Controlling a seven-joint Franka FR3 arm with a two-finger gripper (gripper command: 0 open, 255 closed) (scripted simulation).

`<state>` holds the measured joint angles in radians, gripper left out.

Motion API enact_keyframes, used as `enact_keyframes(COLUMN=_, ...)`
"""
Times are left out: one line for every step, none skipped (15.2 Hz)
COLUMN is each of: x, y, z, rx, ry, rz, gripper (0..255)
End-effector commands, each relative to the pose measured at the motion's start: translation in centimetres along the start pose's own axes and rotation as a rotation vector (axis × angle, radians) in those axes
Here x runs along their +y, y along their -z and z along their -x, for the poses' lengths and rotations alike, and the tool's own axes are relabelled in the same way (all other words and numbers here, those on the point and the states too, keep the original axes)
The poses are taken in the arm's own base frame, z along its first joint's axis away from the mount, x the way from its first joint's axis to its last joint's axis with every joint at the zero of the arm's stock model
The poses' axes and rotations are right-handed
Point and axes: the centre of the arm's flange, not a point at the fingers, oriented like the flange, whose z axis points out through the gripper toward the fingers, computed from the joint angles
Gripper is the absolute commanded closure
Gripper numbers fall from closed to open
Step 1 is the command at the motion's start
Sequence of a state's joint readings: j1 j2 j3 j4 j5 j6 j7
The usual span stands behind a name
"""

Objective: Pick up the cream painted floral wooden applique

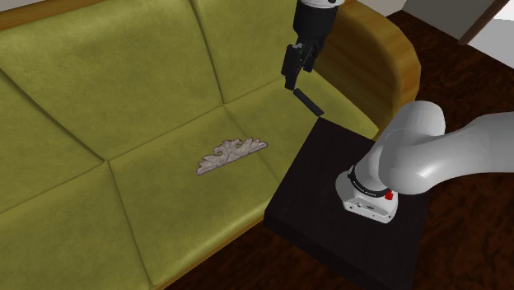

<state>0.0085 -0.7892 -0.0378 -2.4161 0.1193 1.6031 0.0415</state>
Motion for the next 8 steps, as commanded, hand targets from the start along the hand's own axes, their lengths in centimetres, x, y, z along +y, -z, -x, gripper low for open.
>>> enact_keyframes(x=0.0, y=0.0, z=0.0, rx=0.0, ry=0.0, rz=0.0, gripper=0)
enact_keyframes(x=0.5, y=-1.0, z=-0.9, rx=-0.004, ry=0.037, rz=-0.006, gripper=0)
enact_keyframes(x=1.0, y=-2.0, z=-1.7, rx=-0.008, ry=0.073, rz=-0.012, gripper=0)
enact_keyframes(x=1.4, y=-3.0, z=-2.6, rx=-0.013, ry=0.11, rz=-0.018, gripper=0)
enact_keyframes(x=1.8, y=-4.0, z=-3.5, rx=-0.017, ry=0.147, rz=-0.025, gripper=0)
enact_keyframes(x=2.1, y=-5.0, z=-4.4, rx=-0.021, ry=0.184, rz=-0.031, gripper=0)
enact_keyframes(x=2.4, y=-6.0, z=-5.3, rx=-0.025, ry=0.22, rz=-0.037, gripper=0)
enact_keyframes(x=2.7, y=-7.0, z=-6.2, rx=-0.029, ry=0.257, rz=-0.043, gripper=0)
